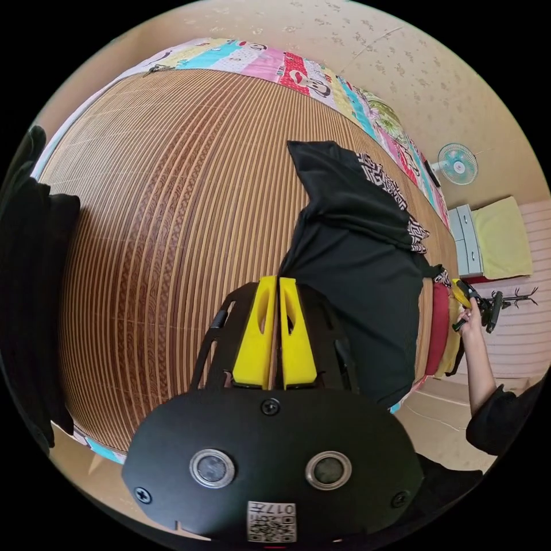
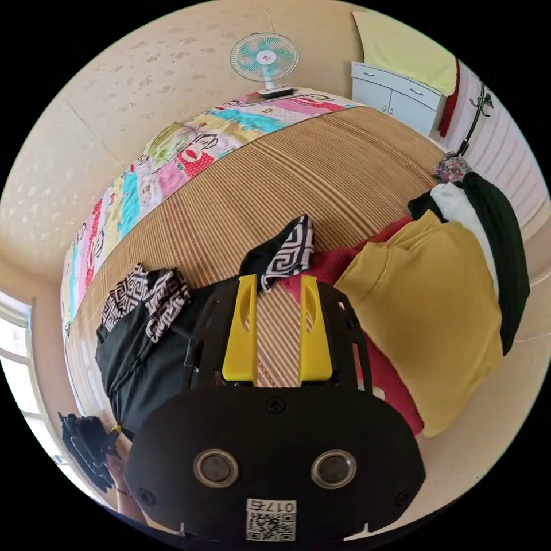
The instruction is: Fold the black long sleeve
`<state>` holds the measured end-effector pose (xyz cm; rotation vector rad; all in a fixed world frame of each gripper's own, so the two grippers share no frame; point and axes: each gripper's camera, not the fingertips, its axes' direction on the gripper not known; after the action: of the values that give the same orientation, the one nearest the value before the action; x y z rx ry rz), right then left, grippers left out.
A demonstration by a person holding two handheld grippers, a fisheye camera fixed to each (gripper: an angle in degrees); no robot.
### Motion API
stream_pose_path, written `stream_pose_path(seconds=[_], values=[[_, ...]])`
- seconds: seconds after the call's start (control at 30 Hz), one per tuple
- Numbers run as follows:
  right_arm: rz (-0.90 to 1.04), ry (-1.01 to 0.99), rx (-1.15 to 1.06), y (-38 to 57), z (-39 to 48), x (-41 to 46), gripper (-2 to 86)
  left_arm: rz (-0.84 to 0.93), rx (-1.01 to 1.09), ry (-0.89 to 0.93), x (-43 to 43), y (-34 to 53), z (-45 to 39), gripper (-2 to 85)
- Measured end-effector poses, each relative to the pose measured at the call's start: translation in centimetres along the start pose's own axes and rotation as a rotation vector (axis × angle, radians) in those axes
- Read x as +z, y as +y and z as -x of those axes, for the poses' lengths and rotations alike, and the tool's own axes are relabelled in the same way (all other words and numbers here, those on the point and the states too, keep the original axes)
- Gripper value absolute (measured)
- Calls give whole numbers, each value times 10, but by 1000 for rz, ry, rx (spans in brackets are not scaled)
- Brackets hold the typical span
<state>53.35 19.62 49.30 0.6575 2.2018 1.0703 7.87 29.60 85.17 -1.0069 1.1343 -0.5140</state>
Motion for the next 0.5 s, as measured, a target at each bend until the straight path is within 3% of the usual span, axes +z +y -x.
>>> stream_pose_path(seconds=[0.23, 0.33, 0.5], values=[[200, 75, -73, -61, 24, 22, 36, -45, -74, 32, 17, 0, 12, 30], [110, -61, -141, -79, 35, -44, 27, -90, -86, 50, 15, 4, 14, 47], [-48, -78, -384, -105, 12, -160, 23, -73, -20, 178, 35, -1, -3, 54]])
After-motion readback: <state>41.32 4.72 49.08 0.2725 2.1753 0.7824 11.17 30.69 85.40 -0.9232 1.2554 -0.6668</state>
